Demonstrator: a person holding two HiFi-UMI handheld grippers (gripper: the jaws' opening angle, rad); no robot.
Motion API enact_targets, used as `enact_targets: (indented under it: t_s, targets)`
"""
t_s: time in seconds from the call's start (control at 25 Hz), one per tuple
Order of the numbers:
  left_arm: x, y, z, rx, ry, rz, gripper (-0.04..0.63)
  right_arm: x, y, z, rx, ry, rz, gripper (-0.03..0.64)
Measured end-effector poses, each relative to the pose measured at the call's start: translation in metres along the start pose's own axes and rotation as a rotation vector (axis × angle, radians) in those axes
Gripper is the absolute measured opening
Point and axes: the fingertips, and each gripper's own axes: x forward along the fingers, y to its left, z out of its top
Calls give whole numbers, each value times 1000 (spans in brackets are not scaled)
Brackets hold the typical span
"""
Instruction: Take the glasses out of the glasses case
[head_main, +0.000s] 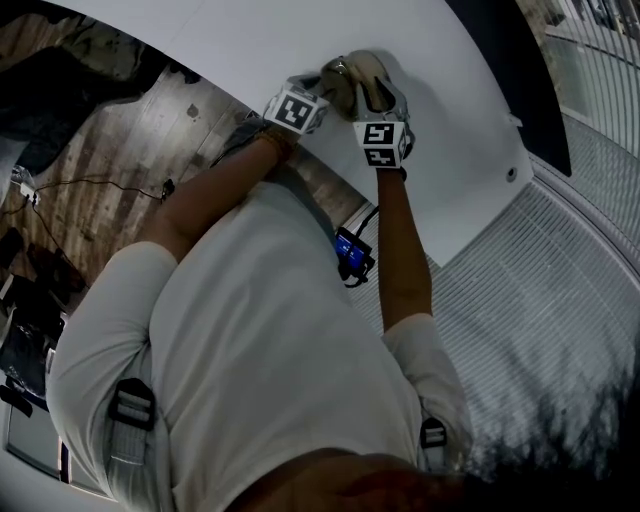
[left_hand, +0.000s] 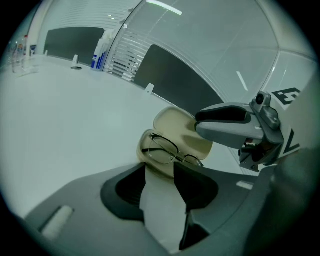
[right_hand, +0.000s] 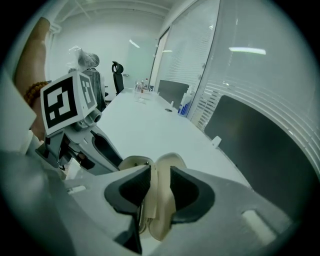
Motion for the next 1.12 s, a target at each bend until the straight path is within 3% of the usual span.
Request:
enact_targets:
  t_s: [0.68, 1.12]
  targets:
    - [-9, 1, 8, -8, -43, 0, 179, 33, 48, -32, -25, 127, 170, 167]
    - [-13, -2, 8, -16, -34, -12, 179, 40, 52, -41, -99, 157, 164, 139]
